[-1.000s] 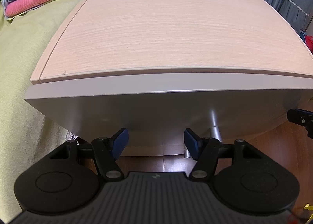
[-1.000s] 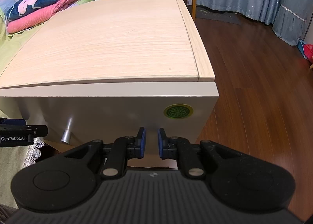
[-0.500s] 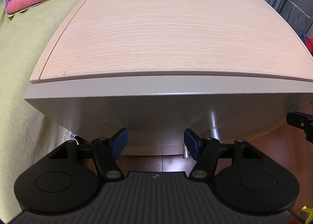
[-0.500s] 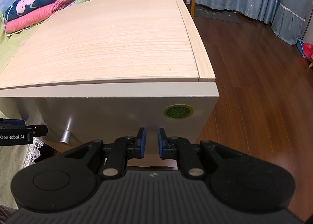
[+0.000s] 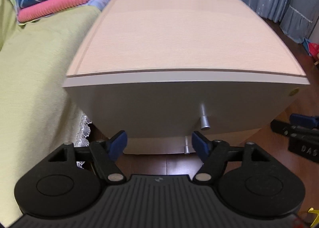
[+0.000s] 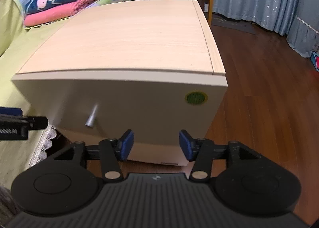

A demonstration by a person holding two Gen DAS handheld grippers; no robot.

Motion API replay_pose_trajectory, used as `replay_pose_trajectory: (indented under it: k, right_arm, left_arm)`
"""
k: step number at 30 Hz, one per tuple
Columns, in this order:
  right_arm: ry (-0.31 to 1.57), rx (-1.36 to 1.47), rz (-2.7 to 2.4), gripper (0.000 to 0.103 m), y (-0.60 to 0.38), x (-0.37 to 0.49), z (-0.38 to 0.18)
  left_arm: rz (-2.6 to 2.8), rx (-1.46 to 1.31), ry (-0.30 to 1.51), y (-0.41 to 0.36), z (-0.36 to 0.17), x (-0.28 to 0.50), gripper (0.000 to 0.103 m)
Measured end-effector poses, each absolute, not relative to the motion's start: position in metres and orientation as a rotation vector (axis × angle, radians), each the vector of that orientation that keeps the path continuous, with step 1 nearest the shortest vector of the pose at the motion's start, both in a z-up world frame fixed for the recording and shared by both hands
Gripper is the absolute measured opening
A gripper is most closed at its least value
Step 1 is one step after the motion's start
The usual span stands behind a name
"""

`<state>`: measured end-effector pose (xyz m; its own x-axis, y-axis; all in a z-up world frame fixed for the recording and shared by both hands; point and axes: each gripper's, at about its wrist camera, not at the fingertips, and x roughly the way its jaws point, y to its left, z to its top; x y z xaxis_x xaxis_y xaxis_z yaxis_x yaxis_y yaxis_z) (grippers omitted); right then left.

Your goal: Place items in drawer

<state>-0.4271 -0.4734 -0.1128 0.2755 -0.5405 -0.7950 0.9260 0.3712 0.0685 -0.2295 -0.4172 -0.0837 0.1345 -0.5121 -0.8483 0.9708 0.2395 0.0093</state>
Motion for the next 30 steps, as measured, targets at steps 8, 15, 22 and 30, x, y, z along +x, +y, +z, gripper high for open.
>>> replay_pose_trajectory:
  k: [8, 15, 22, 30]
  right_arm:
    - [0.734, 0.574, -1.056, 0.062, -0.448, -0.432, -0.091]
    - [0.703, 0.546, -1.058, 0.072, -0.432, -0.437, -0.067]
    - [0.677, 0.528, -1.071, 0.089, -0.415, -0.446, -0.05]
    - [0.669, 0.495, -1.095, 0.102, -0.396, -0.453, -0.036]
  left_arm:
    - [-1.205, 0.629, 0.839, -0.386, -0.057, -0.239, 0.075]
    - [-1.188, 0.621, 0.819, -0.369, -0.044, -0.246, 0.076]
    - [-1.192, 0.597, 0.792, -0.347, -0.024, -0.259, 0.079]
    - [-1.2, 0.583, 0.745, -0.328, -0.01, -0.273, 0.08]
